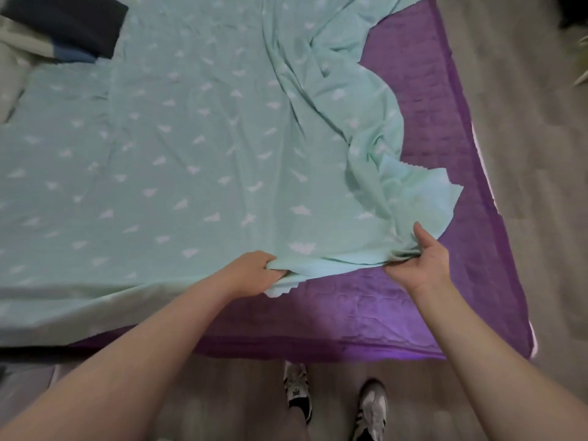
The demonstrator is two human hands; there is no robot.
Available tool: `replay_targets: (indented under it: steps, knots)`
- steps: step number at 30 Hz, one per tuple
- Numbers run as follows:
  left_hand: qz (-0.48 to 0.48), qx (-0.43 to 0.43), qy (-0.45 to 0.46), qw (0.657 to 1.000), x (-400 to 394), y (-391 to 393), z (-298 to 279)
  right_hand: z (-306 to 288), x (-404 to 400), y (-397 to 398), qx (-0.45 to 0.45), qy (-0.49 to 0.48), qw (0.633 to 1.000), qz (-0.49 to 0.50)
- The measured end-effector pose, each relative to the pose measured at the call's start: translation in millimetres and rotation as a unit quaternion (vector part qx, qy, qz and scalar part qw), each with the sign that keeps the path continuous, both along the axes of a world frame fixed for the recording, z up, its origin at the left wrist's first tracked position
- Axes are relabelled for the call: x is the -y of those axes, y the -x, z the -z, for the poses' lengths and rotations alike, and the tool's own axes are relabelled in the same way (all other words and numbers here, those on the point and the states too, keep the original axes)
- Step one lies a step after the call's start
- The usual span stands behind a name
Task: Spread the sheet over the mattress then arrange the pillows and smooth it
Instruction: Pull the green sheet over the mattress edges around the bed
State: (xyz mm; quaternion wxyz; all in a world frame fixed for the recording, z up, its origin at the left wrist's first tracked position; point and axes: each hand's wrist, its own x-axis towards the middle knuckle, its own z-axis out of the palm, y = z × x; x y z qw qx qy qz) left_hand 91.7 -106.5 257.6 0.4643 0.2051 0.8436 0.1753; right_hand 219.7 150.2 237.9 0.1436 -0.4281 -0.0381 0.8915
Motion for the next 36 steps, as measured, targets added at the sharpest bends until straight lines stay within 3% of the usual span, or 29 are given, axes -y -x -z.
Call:
replay_targets:
  steps: [4,11,19,21,24,29,33,36]
  knots:
    - [0.041,-0.055,0.08,0.994,1,-30,9,-6,-40,-37,-0.005,-0.025,1.0,0.011]
    - [0.154,-0.08,0.188,0.967,-42,-69,4,-17,-112,-128,-0.006,-0.048,0.998,0.049]
    - [0.267,-0.112,0.099,0.952,-176,-142,11,-20,-161,-229,0.004,-0.09,0.983,0.157]
    - [0.289,-0.107,0.081,0.948,-203,-166,18,-17,-166,-257,0.035,-0.081,0.982,0.167]
    - [0.323,-0.089,0.073,0.939,-236,-201,25,-3,-164,-298,0.151,-0.108,0.973,0.136]
    - [0.404,-0.056,0.116,0.906,-261,-255,45,30,-146,-357,0.289,-0.137,0.939,0.129]
    - [0.376,-0.043,0.077,0.922,-260,-281,67,50,-124,-382,0.384,-0.12,0.907,0.128]
    - [0.357,-0.038,0.047,0.932,-260,-293,77,69,-111,-398,0.45,-0.046,0.889,0.07]
